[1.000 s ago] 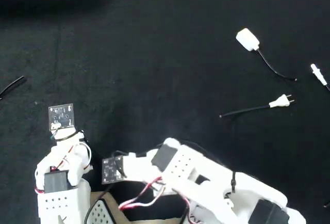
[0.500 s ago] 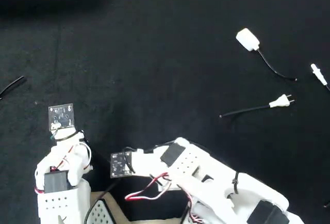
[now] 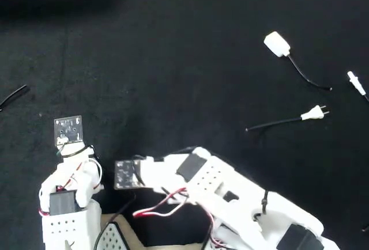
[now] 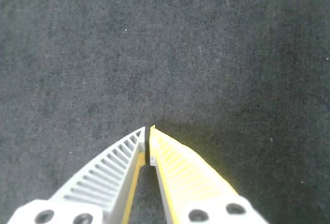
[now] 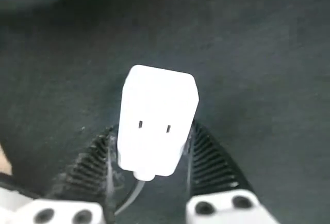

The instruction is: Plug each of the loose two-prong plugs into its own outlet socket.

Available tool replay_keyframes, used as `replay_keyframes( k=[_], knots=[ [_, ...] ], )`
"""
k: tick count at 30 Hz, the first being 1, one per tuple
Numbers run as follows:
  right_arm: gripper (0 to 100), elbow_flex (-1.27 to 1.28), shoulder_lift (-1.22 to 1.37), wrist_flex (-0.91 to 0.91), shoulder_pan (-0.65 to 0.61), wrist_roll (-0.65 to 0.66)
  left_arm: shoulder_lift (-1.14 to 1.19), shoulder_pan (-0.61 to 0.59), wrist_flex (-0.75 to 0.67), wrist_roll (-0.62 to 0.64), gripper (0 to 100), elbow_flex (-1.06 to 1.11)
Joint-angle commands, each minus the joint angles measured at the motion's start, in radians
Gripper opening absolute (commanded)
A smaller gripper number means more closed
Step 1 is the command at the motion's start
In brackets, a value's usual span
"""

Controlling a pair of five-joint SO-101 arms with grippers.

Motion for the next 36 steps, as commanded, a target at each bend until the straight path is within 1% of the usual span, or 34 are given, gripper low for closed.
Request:
replay_keyframes(
  k=[1,7,13,15,21,25,28,33,36],
  knots=[
    [1.1,-0.176,-0.018,0.063,0.017,-0.046,-0.009,-0.001,0.008,-0.005,3,0.018],
    [1.1,-0.348,-0.018,0.157,0.040,-0.104,-0.009,-0.001,0.008,-0.005,3,0.018],
    [1.1,-0.450,-0.018,0.157,0.176,-0.106,-0.009,-0.001,0.008,-0.005,3,0.018],
    [1.1,-0.484,-0.018,0.161,0.198,-0.106,-0.009,-0.001,0.008,-0.005,3,0.018],
    [1.1,-0.504,-0.018,0.155,0.163,-0.175,-0.009,0.001,0.008,-0.005,3,0.018],
    [1.1,-0.481,-0.019,0.155,0.147,-0.175,-0.009,0.010,0.008,0.002,3,0.018],
    [1.1,-0.470,-0.019,0.155,0.152,-0.175,-0.009,0.068,0.008,-0.002,3,0.018],
    [1.1,-0.466,-0.019,0.160,0.153,-0.173,-0.009,0.275,0.008,0.002,3,0.018],
    [1.1,-0.466,-0.019,0.161,0.155,-0.173,-0.009,0.374,0.008,0.000,3,0.018]
  ],
)
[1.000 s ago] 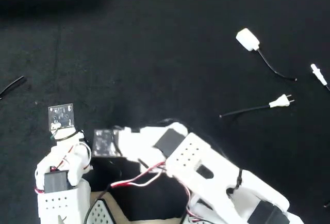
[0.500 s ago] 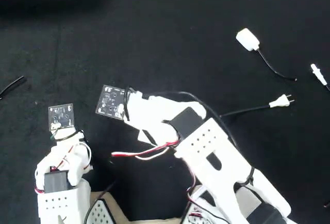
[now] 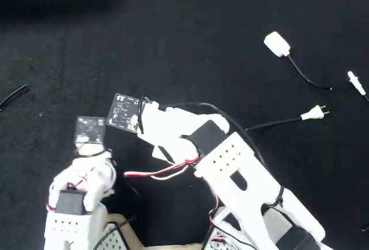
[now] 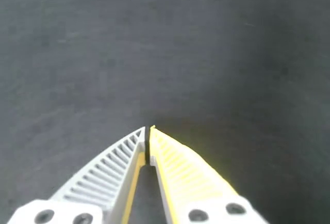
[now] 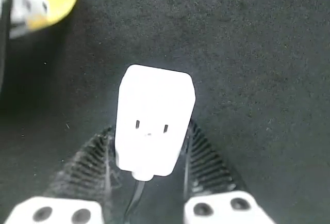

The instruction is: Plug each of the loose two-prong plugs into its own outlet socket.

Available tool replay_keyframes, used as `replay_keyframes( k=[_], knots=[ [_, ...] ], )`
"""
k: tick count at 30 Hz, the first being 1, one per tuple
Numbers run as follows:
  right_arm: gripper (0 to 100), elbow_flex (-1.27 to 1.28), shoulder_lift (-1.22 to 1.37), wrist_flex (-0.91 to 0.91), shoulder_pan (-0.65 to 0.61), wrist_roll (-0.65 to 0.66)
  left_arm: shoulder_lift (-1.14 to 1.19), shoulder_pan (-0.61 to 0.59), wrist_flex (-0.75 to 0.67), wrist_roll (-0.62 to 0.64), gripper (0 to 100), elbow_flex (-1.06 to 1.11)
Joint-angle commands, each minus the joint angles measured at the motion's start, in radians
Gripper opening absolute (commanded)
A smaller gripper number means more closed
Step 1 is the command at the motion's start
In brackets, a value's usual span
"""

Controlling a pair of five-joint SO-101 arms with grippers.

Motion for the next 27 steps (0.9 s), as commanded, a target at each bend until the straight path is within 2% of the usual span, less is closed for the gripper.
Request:
replay_keyframes(
  k=[1,4,14,17,18,21,24,27],
  knots=[
    [1.1,-0.013,-0.019,0.006,-0.002,-0.009,-0.008,0.119,0.008,-0.002,3,0.018],
    [1.1,0.005,-0.019,-0.009,0.044,-0.006,-0.008,0.196,0.008,-0.003,3,0.018],
    [1.1,0.056,-0.019,-0.107,0.180,-0.003,-0.009,0.231,0.006,0.003,3,0.018],
    [1.1,0.053,-0.019,-0.109,0.219,-0.002,-0.008,0.222,-0.098,-0.005,3,0.018],
    [1.1,0.050,-0.019,-0.117,0.233,-0.002,-0.003,0.202,-0.118,-0.014,3,0.019],
    [1.1,0.044,-0.019,-0.127,0.265,-0.002,-0.009,0.045,-0.203,-0.101,3,0.019],
    [1.1,0.045,-0.019,-0.127,0.270,-0.002,-0.009,-0.097,-0.399,-0.204,3,0.018],
    [1.1,0.048,-0.018,-0.127,0.249,-0.002,-0.009,-0.154,-0.597,-0.186,3,0.018]
  ],
)
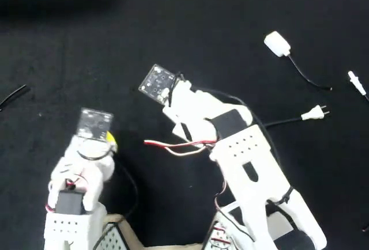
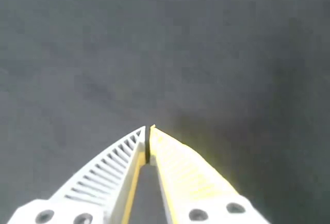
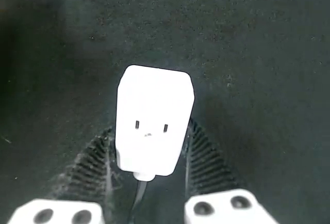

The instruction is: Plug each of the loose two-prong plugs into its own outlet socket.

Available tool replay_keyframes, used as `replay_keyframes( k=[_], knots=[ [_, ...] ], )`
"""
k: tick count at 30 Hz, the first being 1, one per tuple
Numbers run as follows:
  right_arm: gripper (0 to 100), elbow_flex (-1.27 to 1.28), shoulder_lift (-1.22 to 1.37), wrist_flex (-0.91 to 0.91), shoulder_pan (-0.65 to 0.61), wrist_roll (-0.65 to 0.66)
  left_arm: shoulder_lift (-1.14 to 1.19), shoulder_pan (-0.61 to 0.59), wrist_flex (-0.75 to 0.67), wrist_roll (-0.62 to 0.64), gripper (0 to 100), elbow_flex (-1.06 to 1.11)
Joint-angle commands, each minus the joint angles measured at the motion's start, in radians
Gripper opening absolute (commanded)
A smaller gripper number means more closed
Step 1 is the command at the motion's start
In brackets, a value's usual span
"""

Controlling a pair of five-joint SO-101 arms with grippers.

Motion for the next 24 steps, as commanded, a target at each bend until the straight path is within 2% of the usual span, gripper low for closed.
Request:
replay_keyframes(
  k=[1,4,8,11,17,24],
  knots=[
    [1.1,-0.013,-0.015,-0.011,-0.014,-0.002,-0.009,-0.039,-0.247,0.023,3,0.018],
    [1.1,-0.004,-0.013,-0.011,-0.041,-0.002,-0.009,0.077,-0.358,0.101,3,0.018],
    [1.1,0.015,-0.015,-0.012,-0.080,-0.002,-0.003,0.240,-0.477,0.120,3,0.018],
    [1.1,0.035,-0.018,-0.012,-0.124,-0.002,-0.002,0.311,-0.514,0.129,11,0.018],
    [1.1,0.036,-0.018,-0.006,-0.173,-0.002,0.000,0.325,-0.506,0.345,32,0.018],
    [1.1,0.031,-0.019,-0.005,-0.176,-0.002,0.000,0.328,-0.376,0.351,34,0.018]
  ],
)
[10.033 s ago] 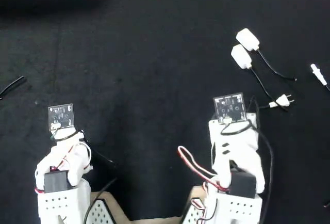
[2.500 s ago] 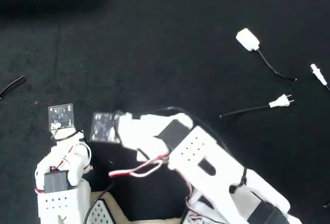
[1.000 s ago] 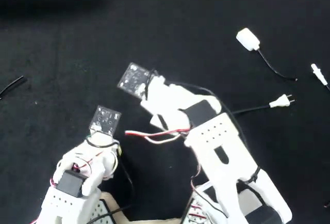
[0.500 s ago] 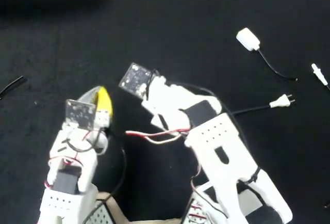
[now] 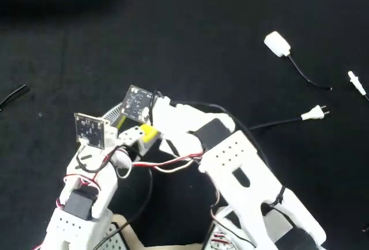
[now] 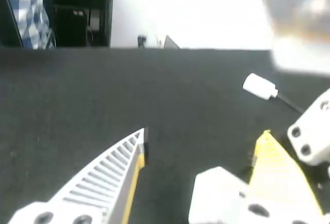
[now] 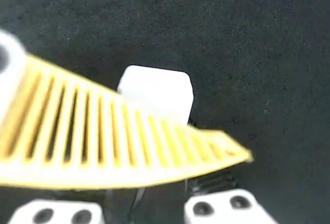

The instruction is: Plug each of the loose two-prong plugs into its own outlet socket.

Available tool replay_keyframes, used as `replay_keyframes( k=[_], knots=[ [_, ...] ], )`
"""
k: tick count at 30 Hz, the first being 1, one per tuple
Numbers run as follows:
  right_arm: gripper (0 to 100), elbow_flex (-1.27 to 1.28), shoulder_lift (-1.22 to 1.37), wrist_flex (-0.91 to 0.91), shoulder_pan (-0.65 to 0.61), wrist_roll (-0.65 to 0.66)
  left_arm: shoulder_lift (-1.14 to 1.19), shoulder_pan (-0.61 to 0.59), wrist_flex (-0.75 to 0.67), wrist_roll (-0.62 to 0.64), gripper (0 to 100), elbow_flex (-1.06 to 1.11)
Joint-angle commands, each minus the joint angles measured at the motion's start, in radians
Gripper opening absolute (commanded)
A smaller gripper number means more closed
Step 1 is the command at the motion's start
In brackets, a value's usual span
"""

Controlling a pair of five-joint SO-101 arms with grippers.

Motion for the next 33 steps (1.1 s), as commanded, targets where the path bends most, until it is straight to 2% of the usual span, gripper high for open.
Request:
replay_keyframes(
  k=[1,5,10,22,28,33],
  knots=[
    [1.1,-0.013,-0.021,-0.003,-0.014,-0.002,-0.003,0.007,0.069,0.009,34,0.018],
    [1.1,-0.064,-0.021,0.057,-0.014,-0.002,0.000,0.002,0.094,0.009,34,0.018],
    [1.1,-0.148,-0.021,0.144,-0.014,-0.002,0.060,-0.062,0.072,0.008,34,0.022],
    [1.1,-0.337,-0.022,0.259,-0.032,-0.002,0.433,-0.062,-0.255,-0.055,34,0.025],
    [1.1,-0.341,-0.021,0.259,-0.080,-0.002,0.520,-0.027,-0.295,-0.063,34,0.012],
    [1.1,-0.340,-0.021,0.236,-0.075,-0.009,0.526,0.021,-0.293,-0.130,34,0.022]
  ],
)
